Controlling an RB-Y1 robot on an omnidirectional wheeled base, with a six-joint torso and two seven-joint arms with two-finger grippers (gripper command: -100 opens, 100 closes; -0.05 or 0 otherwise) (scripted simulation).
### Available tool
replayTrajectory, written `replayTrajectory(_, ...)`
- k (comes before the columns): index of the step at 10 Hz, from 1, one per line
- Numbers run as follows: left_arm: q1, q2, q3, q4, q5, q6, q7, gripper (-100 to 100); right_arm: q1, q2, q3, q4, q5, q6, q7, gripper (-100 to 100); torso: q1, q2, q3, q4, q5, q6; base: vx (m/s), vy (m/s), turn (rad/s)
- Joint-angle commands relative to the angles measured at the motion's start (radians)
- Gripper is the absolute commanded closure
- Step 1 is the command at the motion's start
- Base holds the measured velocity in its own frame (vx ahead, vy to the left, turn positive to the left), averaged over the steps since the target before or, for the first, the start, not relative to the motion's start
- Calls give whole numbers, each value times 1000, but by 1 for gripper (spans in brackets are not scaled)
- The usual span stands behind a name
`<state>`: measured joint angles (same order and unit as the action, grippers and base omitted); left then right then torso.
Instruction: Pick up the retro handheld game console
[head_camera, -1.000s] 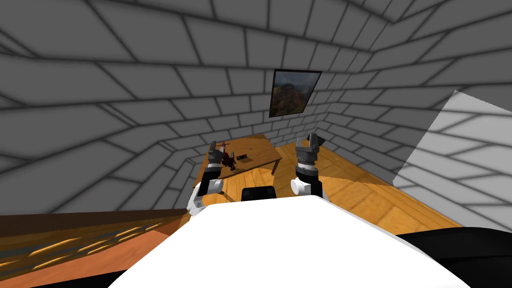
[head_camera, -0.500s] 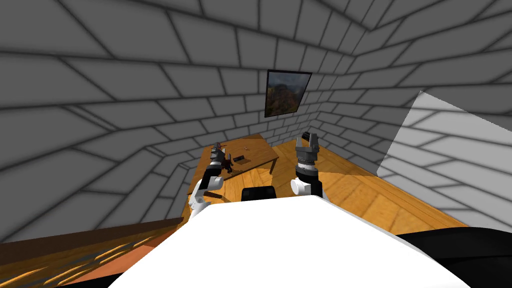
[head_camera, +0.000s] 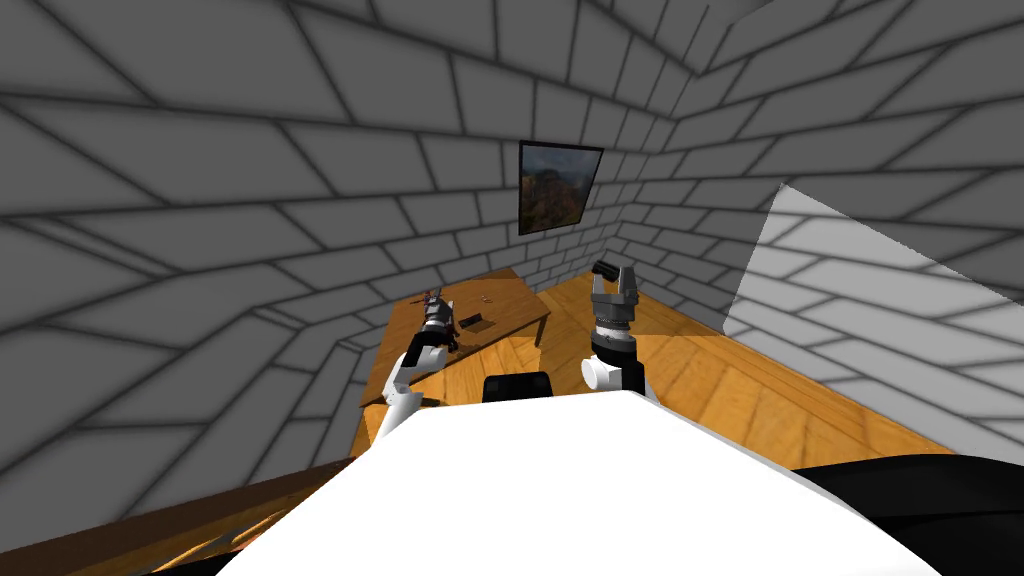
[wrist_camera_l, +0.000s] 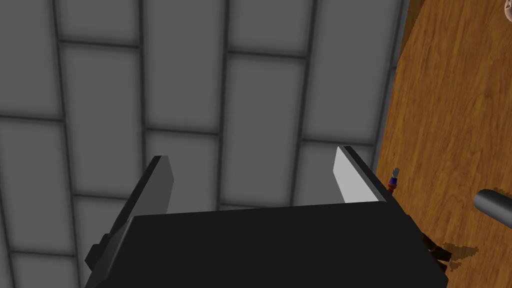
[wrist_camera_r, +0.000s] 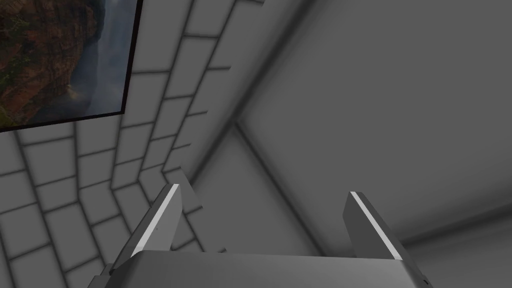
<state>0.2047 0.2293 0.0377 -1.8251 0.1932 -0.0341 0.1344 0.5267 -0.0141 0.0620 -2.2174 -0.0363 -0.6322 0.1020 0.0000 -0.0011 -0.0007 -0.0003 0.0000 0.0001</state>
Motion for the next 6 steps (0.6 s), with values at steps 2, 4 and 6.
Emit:
replayTrajectory(2,-14,7,5,12,17,58,1,-100,0,0,0,0,0,0,0,0,0,0,0,0,0,-1,6,4,-53)
replayTrajectory(4,-44,23,11,56,49,114,3,-100,0,0,0,0,0,0,0,0,0,0,0,0,0,0,6,0,-168)
replayTrajectory(6,-74,38,17,102,81,172,6,-100,0,0,0,0,0,0,0,0,0,0,0,0,0,0,8,4,-175)
